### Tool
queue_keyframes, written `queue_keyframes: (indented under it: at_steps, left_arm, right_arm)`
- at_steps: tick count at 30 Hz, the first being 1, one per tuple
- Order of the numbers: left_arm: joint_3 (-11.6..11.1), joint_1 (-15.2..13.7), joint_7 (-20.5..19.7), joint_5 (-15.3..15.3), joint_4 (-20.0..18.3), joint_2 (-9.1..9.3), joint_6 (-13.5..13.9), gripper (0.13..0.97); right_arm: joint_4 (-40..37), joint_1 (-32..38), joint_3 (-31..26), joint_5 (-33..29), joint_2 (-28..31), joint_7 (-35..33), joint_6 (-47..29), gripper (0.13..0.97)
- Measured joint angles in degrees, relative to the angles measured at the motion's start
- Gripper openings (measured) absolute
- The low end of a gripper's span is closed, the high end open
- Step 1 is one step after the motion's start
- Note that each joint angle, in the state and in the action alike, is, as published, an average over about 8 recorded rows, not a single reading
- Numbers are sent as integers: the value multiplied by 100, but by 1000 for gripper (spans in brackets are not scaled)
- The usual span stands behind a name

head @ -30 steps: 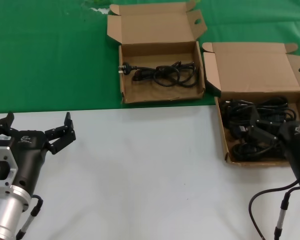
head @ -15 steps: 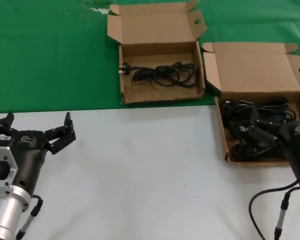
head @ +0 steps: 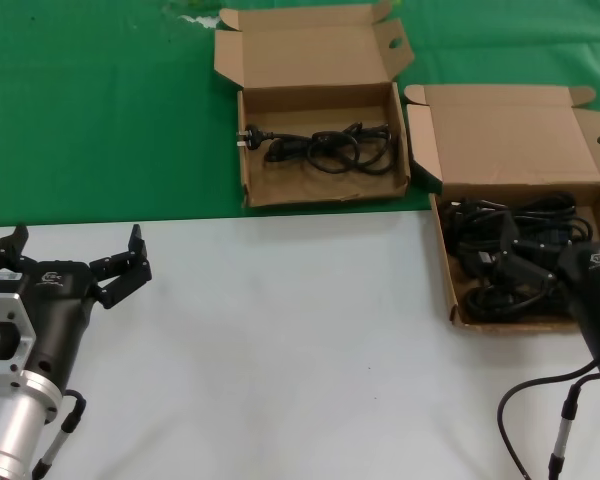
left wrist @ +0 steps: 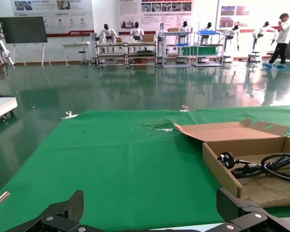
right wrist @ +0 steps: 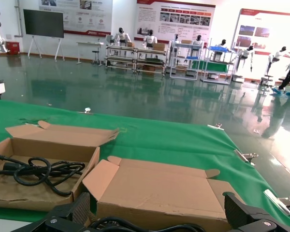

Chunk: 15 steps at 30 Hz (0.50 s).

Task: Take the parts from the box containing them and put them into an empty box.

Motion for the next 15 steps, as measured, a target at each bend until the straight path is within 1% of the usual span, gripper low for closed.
queue_keyframes:
  at_steps: [15]
  left_arm:
    - [0,0,0,0,0,0,0,966]
  right_arm:
    - [0,0,0,0,0,0,0,966]
